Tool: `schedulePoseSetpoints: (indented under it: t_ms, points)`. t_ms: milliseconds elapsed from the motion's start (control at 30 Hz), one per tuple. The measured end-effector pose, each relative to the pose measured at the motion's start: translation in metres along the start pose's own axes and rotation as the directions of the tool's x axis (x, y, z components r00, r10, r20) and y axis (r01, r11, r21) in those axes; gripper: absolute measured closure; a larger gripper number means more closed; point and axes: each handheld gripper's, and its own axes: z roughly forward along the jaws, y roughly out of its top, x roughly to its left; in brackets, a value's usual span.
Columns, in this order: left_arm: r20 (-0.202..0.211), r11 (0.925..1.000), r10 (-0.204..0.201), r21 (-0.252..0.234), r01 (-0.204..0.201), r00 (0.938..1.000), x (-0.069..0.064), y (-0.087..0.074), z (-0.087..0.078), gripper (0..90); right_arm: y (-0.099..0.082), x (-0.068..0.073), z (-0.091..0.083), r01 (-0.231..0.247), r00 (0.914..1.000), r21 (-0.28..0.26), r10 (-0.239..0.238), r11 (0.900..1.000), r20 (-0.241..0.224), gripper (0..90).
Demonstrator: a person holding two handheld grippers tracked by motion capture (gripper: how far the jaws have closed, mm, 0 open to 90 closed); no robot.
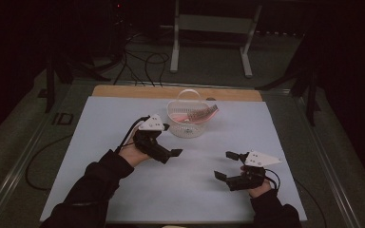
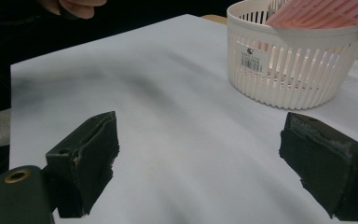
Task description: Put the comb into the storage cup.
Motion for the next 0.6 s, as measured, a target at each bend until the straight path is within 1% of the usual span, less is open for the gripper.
schedulePoseSetpoints:
  t_ms: [67,133,167,233,333,433,467,500,600]
  points:
    - [0.000,1.0000,-0.001,0.007,0.001,1.0000,0.000,-0.006,-0.002,0.0,0.000,0.000,0.000,-0.002,1.0000,-0.002,0.002,1.0000,-0.001,11.4]
    - [-0.011,0.9999,0.001,0.017,-0.001,0.9999,-0.001,-0.012,-0.005,0.0,0.000,0.000,0.000,0.000,1.0000,0.000,0.000,1.0000,-0.002,11.4]
    - [-0.013,0.9998,-0.004,0.020,0.004,0.9999,-0.001,-0.017,-0.007,0.0,0.000,0.000,0.000,-0.001,1.0000,-0.001,0.001,1.0000,-0.002,11.4]
    - [-0.022,0.9997,-0.006,0.024,0.006,0.9997,-0.001,-0.022,-0.009,0.0,0.000,0.001,0.000,0.008,1.0000,0.001,-0.008,1.0000,0.000,11.4]
    - [-0.035,0.9993,-0.010,0.035,0.011,0.9993,0.000,-0.030,-0.013,0.0,0.000,0.001,0.001,0.008,1.0000,0.003,-0.008,1.0000,0.000,11.4]
    - [-0.049,0.9982,-0.018,0.056,0.021,0.9986,0.001,-0.039,-0.018,0.0,0.000,0.002,0.001,0.009,1.0000,0.005,-0.009,0.9999,0.000,11.4]
    - [-0.049,0.9982,-0.018,0.056,0.021,0.9986,0.001,-0.039,-0.018,0.0,0.000,0.002,0.001,0.009,1.0000,0.005,-0.009,0.9999,0.000,11.4]
    - [-0.054,0.9975,-0.035,0.059,0.038,0.9979,0.002,-0.044,-0.022,0.0,0.000,0.002,0.001,0.009,1.0000,0.007,-0.009,0.9999,0.001,11.4]
    - [-0.066,0.9963,-0.045,0.070,0.050,0.9968,0.003,-0.054,-0.027,0.0,0.000,0.002,0.002,0.012,0.9999,0.009,-0.012,0.9999,0.000,11.4]
